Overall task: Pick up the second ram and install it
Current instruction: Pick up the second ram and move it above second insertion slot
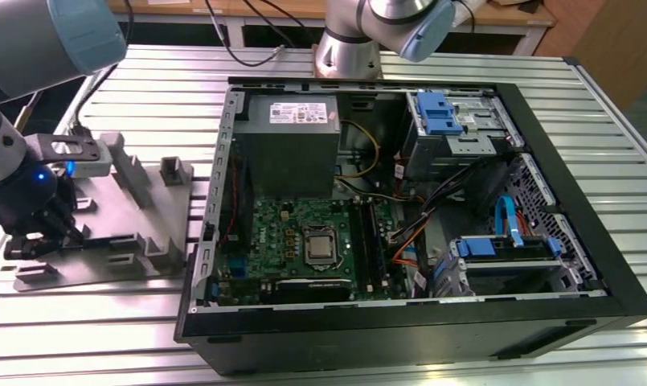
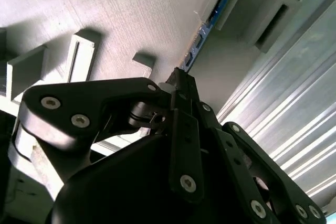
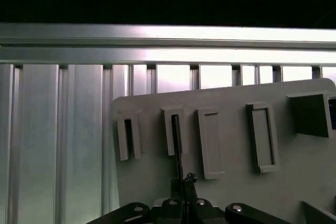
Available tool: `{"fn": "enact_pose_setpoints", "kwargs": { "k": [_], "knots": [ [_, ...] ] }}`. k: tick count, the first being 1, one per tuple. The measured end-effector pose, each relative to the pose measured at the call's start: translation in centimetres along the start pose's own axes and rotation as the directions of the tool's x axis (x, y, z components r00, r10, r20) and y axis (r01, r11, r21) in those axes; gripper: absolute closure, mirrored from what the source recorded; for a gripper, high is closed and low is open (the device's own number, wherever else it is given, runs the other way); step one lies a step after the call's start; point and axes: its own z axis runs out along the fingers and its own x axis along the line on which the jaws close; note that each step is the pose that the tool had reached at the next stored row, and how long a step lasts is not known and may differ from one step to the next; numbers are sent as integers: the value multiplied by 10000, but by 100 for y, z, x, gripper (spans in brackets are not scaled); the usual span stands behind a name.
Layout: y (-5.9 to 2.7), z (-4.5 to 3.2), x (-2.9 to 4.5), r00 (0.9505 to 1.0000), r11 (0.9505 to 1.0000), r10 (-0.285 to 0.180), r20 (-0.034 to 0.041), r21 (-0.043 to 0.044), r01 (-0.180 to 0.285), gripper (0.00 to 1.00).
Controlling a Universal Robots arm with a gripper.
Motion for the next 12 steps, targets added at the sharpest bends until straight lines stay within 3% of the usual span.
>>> {"fn": "enact_pose_setpoints", "kwargs": {
  "k": [3,7,12],
  "knots": [
    [-1,14,0,9985,9985,538,29,40,-539,89],
    [-2,15,0,9927,9927,1204,56,75,-1205,89],
    [-2,11,-1,9913,9913,1312,57,78,-1313,89]
  ]
}}
